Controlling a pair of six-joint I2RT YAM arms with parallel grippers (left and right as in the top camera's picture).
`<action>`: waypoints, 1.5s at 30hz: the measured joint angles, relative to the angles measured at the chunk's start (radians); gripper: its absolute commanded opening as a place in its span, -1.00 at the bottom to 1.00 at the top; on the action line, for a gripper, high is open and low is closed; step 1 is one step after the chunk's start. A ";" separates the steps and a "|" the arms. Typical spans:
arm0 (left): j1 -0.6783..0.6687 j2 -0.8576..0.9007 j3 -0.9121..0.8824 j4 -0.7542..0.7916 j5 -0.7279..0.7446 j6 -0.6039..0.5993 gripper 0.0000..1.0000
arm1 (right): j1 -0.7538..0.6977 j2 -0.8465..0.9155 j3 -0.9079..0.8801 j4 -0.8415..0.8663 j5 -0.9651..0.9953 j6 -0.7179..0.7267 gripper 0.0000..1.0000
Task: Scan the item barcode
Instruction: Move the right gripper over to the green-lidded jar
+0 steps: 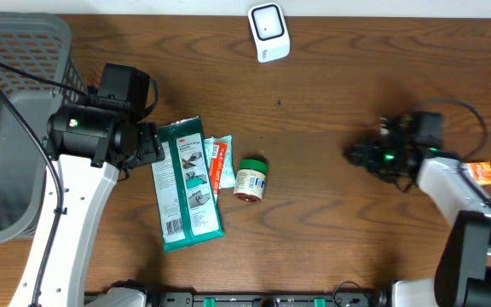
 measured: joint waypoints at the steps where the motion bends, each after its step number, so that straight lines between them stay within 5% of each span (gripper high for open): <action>1: 0.000 0.000 0.000 0.000 0.000 0.000 0.75 | 0.041 0.000 0.001 0.002 -0.005 0.006 0.40; 6: 0.000 0.000 0.000 0.000 0.000 0.000 0.75 | 0.223 0.002 0.100 -0.189 0.020 0.053 0.41; 9: 0.000 0.000 0.000 0.002 0.000 0.000 0.75 | 0.333 0.008 0.325 -0.449 0.127 0.085 0.52; 13: 0.000 0.000 0.000 0.000 0.000 0.000 0.75 | 0.443 0.005 0.568 -0.568 0.289 0.122 0.66; 16: 0.000 0.000 0.000 0.000 0.000 0.000 0.75 | 0.510 -0.008 0.631 -0.546 0.367 0.154 0.99; 23: 0.000 0.000 0.000 0.000 0.000 0.000 0.75 | 0.613 -0.009 0.542 -0.320 0.391 0.203 0.98; 26: 0.000 0.000 0.000 0.000 0.000 0.000 0.75 | 0.668 -0.007 0.470 -0.242 0.383 0.244 0.54; 28: 0.000 0.000 0.000 0.000 0.000 0.000 0.75 | 0.698 -0.005 0.422 -0.209 0.373 0.300 0.43; 35: 0.000 0.000 0.000 0.000 0.000 0.000 0.75 | 0.710 -0.001 0.296 -0.082 0.369 0.475 0.42; 45: 0.000 0.000 0.000 0.000 0.000 0.000 0.75 | 0.745 0.102 0.263 -0.003 0.380 0.543 0.40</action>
